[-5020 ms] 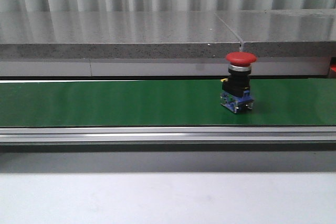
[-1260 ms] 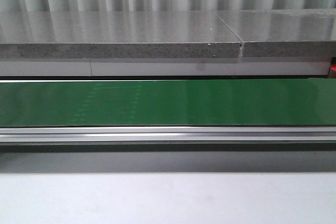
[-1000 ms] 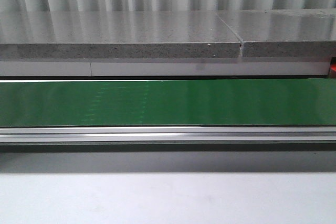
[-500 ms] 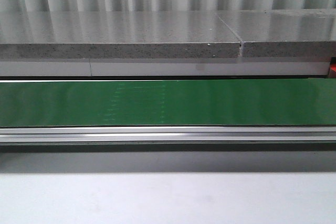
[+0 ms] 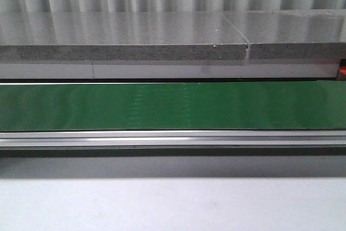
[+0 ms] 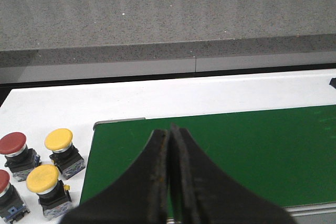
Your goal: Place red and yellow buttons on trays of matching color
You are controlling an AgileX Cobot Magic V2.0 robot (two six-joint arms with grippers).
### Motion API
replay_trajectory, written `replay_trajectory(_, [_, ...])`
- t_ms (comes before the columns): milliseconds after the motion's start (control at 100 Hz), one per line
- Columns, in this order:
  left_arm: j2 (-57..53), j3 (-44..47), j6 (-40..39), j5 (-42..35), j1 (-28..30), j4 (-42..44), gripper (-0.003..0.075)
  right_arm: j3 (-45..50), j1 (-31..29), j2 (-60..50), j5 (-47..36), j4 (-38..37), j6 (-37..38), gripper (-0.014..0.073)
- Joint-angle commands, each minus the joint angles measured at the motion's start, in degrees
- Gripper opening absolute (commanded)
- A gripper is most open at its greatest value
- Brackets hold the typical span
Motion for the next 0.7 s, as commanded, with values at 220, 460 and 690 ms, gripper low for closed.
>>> replay_trajectory(220, [0.08, -1.57, 0.15, -4.1, -0.38, -0.93, -0.002, -1.84, 8.07, -12.85, 1.1, 1.78, -3.31, 0.0652])
replay_trajectory(460, [0.08, -1.57, 0.15, -4.1, -0.38, -0.93, -0.002, 2.43, 19.4, -21.76, 0.07, 1.73, -8.62, 0.0652])
replay_trajectory(690, [0.08, -1.57, 0.15, -4.1, -0.38, -0.93, -0.002, 12.52, 26.76, -31.09, -1.93, 1.68, -10.88, 0.0652])
